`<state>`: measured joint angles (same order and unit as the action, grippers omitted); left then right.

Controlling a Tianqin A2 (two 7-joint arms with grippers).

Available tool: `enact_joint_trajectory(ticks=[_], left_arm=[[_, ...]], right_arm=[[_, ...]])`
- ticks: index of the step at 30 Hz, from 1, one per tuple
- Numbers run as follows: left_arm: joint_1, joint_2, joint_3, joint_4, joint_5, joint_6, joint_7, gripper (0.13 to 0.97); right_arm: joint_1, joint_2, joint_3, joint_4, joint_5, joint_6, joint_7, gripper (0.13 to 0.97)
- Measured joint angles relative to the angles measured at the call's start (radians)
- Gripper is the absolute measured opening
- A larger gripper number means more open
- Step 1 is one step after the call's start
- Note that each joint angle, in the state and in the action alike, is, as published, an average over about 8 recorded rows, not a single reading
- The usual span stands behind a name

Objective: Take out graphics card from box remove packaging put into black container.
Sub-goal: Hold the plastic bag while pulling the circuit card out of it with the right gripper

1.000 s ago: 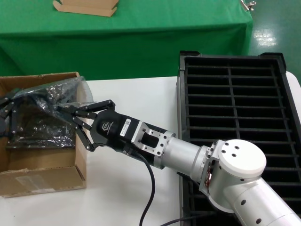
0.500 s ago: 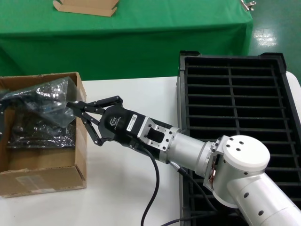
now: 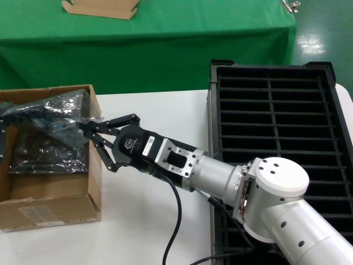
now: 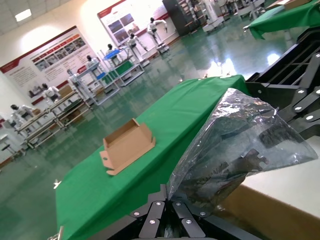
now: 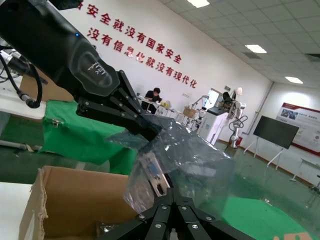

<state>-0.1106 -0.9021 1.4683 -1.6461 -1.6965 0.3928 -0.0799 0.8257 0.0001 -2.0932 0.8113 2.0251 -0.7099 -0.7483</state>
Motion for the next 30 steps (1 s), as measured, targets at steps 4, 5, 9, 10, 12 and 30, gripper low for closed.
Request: enact_joint_trajectory(ticks=[4,5,9,10,12,30], left_arm=[[-0.012,0.002,0.012,-0.003,-0.004,0.009,0.008,0.139],[-0.015,0.003,0.015,-0.004,-0.005,0.011,0.009,0.139],[-0.027,0.004,0.027,-0.006,-0.009,0.022,0.017,0.139],[-0.029,0.004,0.030,-0.006,-0.010,0.024,0.019,0.139],[-0.033,0.004,0.034,-0.005,-0.011,0.027,0.022,0.139],[-0.047,-0.004,0.037,0.004,-0.010,0.021,0.023,0.139]], right_arm=[[0.013,0.000,-0.038,-0.016,0.050,0.017,-0.027,0.134],[0.016,0.000,-0.046,-0.019,0.061,0.020,-0.034,0.134],[0.024,0.000,-0.070,-0.029,0.097,0.032,-0.055,0.134],[0.025,0.000,-0.073,-0.030,0.102,0.034,-0.059,0.134],[0.025,0.000,-0.075,-0.031,0.105,0.035,-0.063,0.134],[0.005,0.000,-0.057,-0.002,0.064,0.036,-0.050,0.179]])
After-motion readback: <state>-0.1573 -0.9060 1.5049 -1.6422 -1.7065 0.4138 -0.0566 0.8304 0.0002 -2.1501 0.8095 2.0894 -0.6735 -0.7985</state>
